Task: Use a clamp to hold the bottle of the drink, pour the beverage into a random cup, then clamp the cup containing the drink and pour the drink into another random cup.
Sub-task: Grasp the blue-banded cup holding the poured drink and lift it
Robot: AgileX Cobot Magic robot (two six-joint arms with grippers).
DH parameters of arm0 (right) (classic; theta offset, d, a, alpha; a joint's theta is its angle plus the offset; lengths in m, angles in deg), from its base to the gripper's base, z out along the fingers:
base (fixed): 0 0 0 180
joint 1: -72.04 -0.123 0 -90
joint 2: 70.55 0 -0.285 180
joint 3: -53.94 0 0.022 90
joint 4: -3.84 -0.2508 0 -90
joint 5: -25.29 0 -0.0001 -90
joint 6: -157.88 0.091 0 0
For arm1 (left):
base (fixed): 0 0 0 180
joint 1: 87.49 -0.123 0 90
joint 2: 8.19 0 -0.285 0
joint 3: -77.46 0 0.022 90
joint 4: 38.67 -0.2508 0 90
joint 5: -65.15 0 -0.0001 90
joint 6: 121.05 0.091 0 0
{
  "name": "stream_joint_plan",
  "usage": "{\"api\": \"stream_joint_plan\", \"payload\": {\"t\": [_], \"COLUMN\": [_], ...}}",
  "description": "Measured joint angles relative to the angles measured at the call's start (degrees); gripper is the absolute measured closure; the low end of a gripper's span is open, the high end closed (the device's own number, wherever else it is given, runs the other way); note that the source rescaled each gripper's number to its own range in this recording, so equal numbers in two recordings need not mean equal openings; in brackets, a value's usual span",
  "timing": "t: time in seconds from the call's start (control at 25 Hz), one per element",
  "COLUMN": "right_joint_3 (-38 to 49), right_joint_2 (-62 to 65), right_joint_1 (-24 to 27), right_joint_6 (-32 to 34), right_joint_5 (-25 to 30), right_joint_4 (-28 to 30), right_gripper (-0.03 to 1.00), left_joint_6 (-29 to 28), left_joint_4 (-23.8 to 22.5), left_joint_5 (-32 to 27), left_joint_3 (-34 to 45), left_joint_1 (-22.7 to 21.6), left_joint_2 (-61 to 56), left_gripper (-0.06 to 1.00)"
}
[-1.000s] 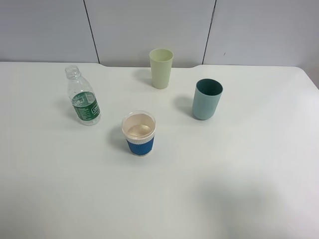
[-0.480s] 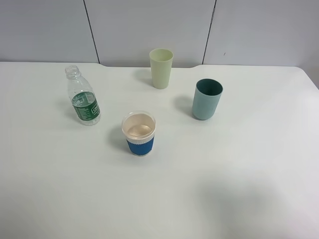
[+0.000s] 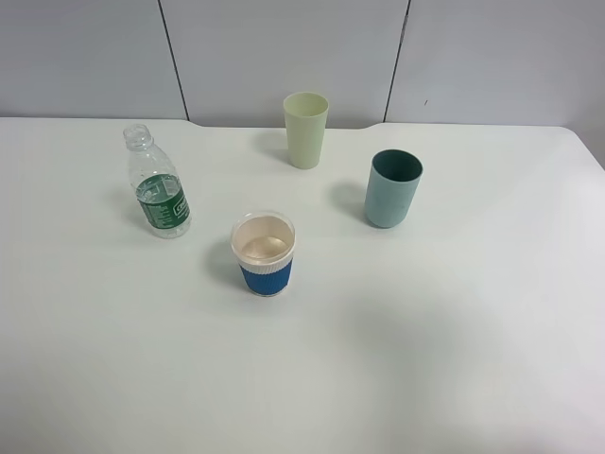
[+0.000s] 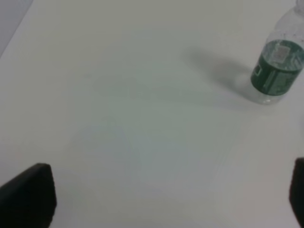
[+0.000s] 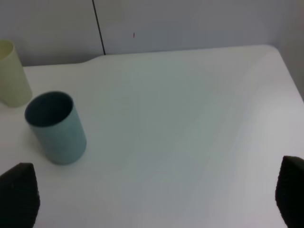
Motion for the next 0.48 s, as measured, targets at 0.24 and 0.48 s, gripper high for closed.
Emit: {"api": "stream_joint_plan", "payload": {"t": [0.24,0.48], "right_joint_3": [-2.1,-2.1], "right_joint_2": [-11.5,-25.3], "right_joint_1": [-3.1,-12.9], "right_joint_6": [-0.8,-0.7], "right_joint_5": [-12.4,-21.3], "right_joint_4": [0.1,2.2], "right_gripper": [-0.03,-0.03], "left_joint_6": [0.0,0.0], "left_joint_4": [0.0,0.0], "left_joint_5": [0.0,0.0], "left_joint_3": [0.0,0.0], "left_joint_1": [0.0,0.0], "left_joint_2": [0.0,0.0], "left_gripper": [-0.06,-0.06]}}
